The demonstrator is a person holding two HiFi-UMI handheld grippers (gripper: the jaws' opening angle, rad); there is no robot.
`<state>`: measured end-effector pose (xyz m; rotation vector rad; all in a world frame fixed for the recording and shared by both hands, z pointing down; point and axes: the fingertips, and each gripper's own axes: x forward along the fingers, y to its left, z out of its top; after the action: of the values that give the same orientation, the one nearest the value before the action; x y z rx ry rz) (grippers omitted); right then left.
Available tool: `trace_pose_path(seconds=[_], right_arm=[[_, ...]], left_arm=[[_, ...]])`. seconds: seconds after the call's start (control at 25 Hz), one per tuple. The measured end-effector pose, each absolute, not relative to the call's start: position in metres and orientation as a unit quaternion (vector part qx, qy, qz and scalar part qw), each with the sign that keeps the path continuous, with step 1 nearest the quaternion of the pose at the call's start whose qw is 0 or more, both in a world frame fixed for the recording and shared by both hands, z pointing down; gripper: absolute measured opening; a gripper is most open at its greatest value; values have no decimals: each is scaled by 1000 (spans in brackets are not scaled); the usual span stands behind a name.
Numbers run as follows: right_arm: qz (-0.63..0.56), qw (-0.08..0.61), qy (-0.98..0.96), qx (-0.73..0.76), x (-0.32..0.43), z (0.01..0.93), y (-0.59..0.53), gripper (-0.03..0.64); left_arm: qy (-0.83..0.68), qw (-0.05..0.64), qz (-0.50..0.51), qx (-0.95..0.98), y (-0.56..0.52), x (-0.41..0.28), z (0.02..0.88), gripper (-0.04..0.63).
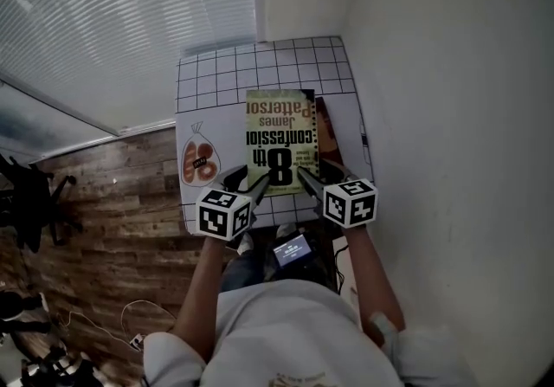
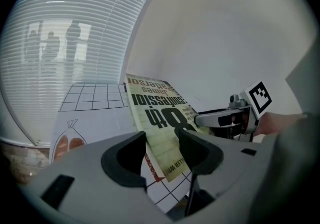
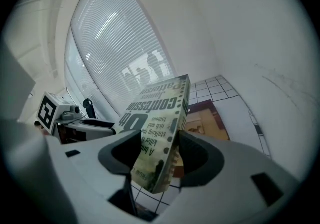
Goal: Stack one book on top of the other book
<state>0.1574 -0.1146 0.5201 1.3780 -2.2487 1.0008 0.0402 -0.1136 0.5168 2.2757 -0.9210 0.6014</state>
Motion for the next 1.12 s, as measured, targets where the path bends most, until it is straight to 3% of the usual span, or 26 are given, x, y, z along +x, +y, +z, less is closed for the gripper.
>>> trace_pose_path(seconds=[1.12], right_arm=[[364,182,-781,474,221,537,-115,239]], left_arm=[[-312,313,245,863,-108,103,535,216]])
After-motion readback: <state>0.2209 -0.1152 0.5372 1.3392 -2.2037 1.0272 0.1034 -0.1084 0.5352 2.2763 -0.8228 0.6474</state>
